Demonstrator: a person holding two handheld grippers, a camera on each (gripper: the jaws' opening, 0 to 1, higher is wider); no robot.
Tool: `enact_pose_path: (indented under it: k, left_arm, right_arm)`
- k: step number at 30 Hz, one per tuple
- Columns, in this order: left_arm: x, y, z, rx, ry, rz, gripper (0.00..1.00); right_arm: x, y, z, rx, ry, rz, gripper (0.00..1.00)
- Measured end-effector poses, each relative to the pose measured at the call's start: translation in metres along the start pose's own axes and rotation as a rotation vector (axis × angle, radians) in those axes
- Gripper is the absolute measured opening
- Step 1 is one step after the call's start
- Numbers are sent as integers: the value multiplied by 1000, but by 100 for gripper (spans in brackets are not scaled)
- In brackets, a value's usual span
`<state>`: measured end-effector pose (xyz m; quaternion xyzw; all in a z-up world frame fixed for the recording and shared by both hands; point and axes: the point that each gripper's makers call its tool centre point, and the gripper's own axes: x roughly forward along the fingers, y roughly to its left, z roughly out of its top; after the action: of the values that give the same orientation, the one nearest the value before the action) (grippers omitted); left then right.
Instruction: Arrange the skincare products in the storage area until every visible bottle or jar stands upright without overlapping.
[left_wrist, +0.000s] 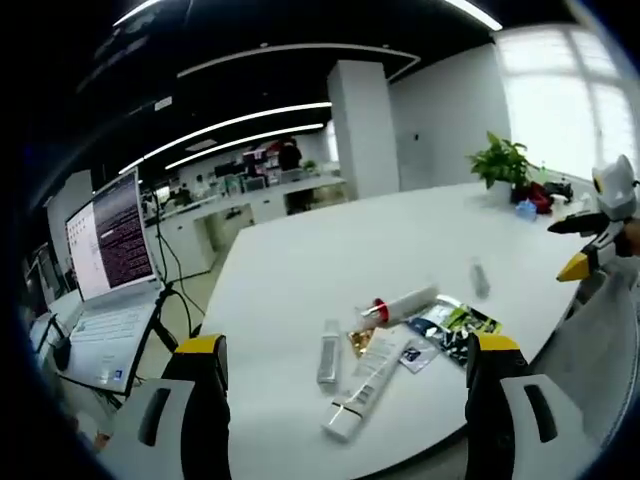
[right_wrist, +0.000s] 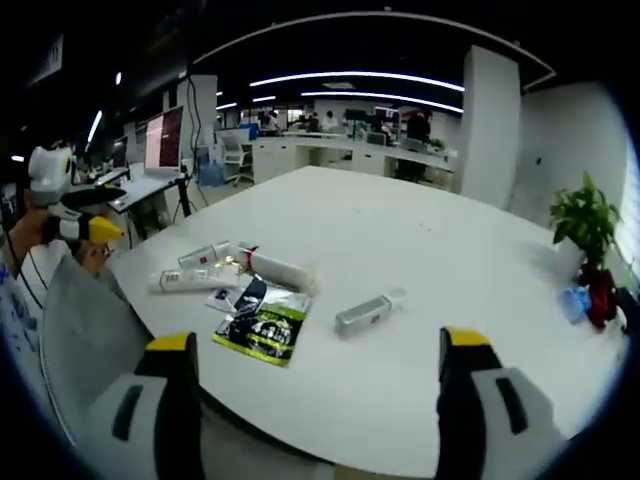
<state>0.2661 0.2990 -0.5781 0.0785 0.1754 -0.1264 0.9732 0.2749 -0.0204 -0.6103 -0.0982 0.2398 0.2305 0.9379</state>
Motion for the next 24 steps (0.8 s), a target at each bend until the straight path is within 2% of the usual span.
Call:
enact_pose_path:
  k: [24]
  left_arm:
    - [1,-5,-4,-9,22,-5,97]
  right_arm:
    - [-6,-1,-6,-1,14,-2,100]
